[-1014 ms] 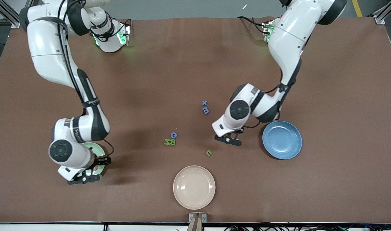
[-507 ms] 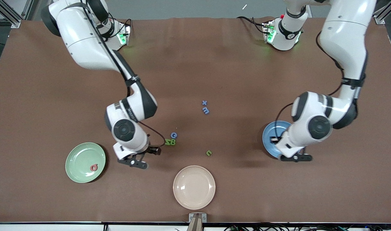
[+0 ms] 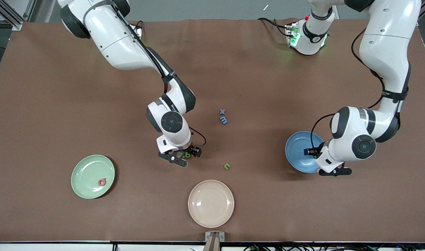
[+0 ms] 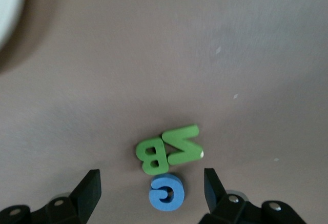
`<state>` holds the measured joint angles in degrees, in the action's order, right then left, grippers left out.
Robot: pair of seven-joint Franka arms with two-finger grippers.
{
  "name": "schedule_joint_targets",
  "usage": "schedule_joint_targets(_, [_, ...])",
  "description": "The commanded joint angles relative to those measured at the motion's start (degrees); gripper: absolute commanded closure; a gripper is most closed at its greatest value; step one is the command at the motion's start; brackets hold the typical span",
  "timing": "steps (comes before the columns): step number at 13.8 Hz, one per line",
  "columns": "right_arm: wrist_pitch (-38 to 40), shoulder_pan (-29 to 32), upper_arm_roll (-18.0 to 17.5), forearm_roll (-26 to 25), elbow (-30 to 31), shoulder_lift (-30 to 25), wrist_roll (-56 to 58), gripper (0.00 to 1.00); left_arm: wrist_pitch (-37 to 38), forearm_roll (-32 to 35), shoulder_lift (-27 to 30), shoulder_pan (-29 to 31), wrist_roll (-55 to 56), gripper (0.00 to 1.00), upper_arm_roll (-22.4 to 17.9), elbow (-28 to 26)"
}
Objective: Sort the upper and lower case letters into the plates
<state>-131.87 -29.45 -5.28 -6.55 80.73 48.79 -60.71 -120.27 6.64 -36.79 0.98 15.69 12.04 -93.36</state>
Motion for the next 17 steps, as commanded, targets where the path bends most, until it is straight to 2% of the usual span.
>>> schedule_joint_targets(1, [-0.76,-0.88,0.27,-0.04,2.32,-1.24,-2.48,0.12,1.36,0.12,1.11,-2.47,9.24,0.00,4.30,1.85])
schedule_joint_targets(3, [-1.37,-0.96,0.27,-0.13,3.55,-1.33,-2.57,0.20,-1.61,0.12,-0.47,-7.02,15.75,0.00,5.10,3.00])
schedule_joint_targets(5, [-1.73,-1.23,0.27,-0.31,4.26,-1.24,-2.57,0.34,-7.32,0.56,-3.18,-11.69,21.38,0.01,5.10,4.58])
schedule_joint_targets(7, [-1.64,-1.23,0.35,-0.31,4.35,-1.33,-2.57,0.50,-17.13,1.61,-5.47,-16.08,20.70,0.01,4.67,4.85])
schedule_joint_targets(9, [-1.64,-1.23,0.44,-0.40,4.26,-1.33,-2.48,0.66,-24.63,6.60,-8.11,-17.67,19.83,0.03,4.66,5.37])
schedule_joint_targets(12, [-0.94,-0.88,0.36,-0.31,3.91,-1.42,-2.48,0.90,-29.22,16.88,-11.72,-18.21,13.35,0.12,4.75,7.31])
schedule_joint_targets(13, [-0.76,-0.62,0.36,-0.22,3.65,-1.59,-2.31,0.95,-30.45,17.26,-12.25,-18.30,11.23,0.13,4.75,7.31])
schedule_joint_targets(15, [0.63,-0.18,0.18,0.39,3.21,-2.56,-1.78,0.97,-34.31,17.44,-13.39,-18.65,6.14,0.15,4.75,7.31])
schedule_joint_targets(17, [6.24,2.45,-0.26,0.40,0.06,-3.09,-0.38,0.97,-37.30,17.53,-14.96,-18.74,-0.53,0.17,4.75,7.92])
